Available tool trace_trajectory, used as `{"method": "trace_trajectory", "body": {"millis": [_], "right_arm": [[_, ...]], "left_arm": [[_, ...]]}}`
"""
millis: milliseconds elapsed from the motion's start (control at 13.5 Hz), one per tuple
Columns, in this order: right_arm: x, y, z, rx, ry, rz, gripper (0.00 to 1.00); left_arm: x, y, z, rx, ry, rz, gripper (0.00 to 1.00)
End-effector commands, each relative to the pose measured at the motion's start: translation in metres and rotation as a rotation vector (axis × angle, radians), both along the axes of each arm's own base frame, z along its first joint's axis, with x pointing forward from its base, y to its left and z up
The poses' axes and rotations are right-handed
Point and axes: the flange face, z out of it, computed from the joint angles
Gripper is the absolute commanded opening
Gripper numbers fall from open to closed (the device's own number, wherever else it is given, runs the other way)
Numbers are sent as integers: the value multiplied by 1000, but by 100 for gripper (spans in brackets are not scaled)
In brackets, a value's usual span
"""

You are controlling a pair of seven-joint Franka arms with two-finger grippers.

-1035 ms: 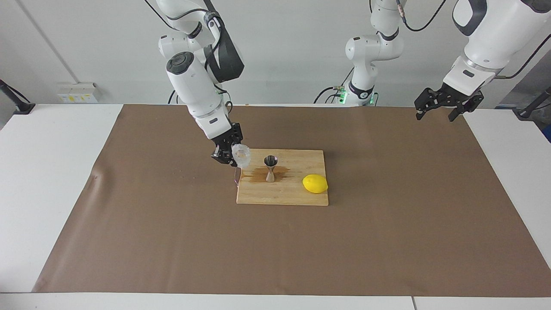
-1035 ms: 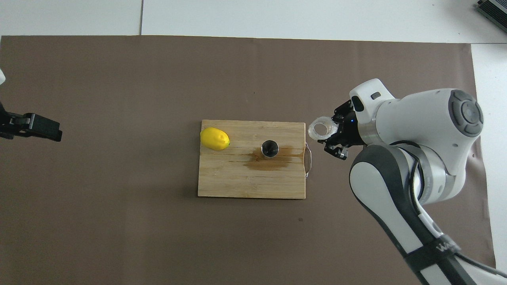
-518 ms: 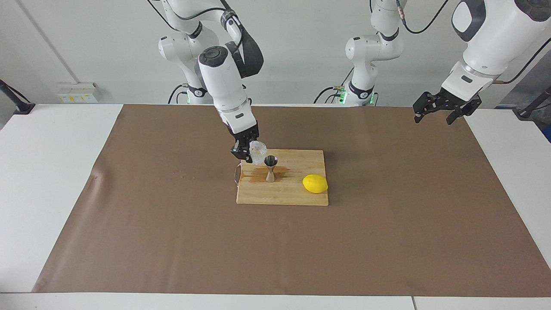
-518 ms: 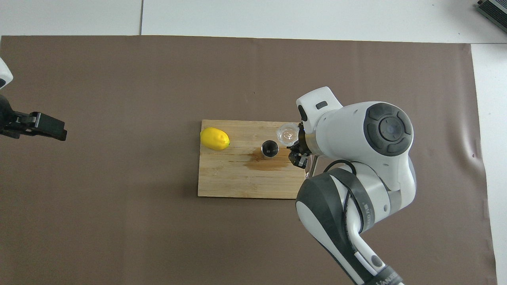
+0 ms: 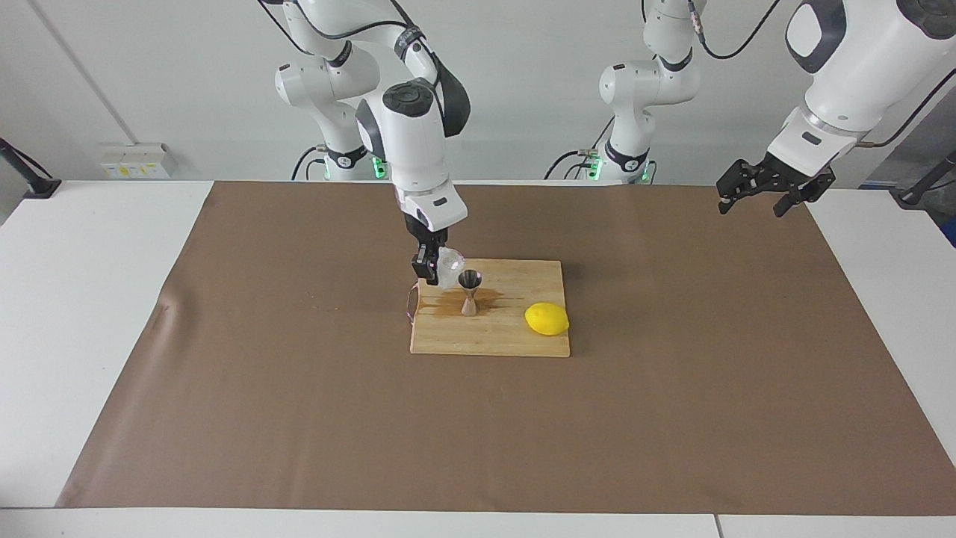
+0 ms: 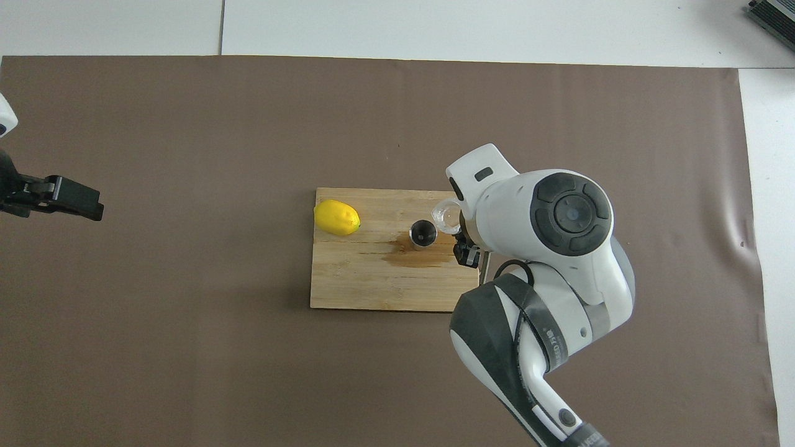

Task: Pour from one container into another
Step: 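Carry the white cup with the right gripper over the steel jigger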

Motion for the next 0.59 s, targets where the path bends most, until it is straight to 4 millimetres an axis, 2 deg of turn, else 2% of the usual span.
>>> {"method": "trace_trajectory", "body": {"millis": [0,222,518], "right_arm": [[0,12,-6,-76,-6,50,26],[-4,23,-15,-127,-15,126,26],[-4,23,-17,-182,-33,187,26]], "left_arm": [[3,3,-3,-16,-1,-7,100],[3,5,-5,-16,2,-4,100],[4,3,-7,-17,10,-4,100]]}}
